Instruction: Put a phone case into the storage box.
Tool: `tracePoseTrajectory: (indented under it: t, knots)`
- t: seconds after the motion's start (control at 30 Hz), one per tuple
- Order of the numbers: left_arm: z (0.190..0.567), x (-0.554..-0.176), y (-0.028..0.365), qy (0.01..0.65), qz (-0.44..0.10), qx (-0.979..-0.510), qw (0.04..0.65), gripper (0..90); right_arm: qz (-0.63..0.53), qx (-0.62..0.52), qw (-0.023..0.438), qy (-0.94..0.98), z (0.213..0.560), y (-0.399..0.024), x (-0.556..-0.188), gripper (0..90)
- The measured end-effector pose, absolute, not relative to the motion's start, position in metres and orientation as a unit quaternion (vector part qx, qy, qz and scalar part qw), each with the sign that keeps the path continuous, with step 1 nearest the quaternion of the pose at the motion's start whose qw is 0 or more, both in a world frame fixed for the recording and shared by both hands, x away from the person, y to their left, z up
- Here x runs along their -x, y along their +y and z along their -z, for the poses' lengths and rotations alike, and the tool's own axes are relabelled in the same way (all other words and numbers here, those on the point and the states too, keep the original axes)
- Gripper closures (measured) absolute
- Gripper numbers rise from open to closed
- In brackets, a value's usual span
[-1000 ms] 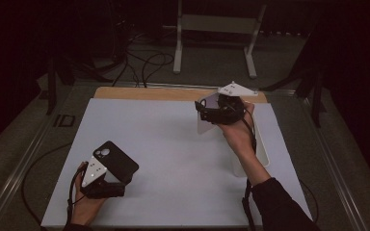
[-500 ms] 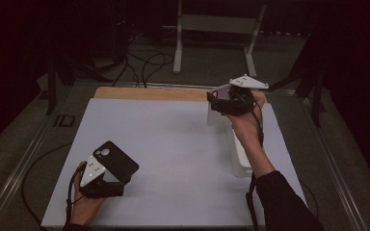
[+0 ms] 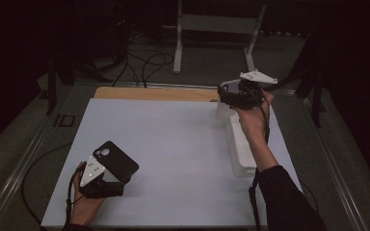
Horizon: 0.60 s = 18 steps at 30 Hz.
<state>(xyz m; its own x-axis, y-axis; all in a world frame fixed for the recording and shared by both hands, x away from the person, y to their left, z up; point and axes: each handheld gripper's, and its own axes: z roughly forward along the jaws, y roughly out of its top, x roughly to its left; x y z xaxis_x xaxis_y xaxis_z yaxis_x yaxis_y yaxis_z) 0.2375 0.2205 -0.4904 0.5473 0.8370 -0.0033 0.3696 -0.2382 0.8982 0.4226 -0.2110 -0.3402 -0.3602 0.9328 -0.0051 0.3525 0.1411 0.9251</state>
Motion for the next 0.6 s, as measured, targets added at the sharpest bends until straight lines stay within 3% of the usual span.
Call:
tracePoseTrajectory:
  t: [0.6]
  knots:
    - [0.490,-0.238,0.220,0.405,-0.252,-0.746,0.465,0.1,-0.435,-0.512,0.335,0.661,0.351,-0.239,-0.443,16.6]
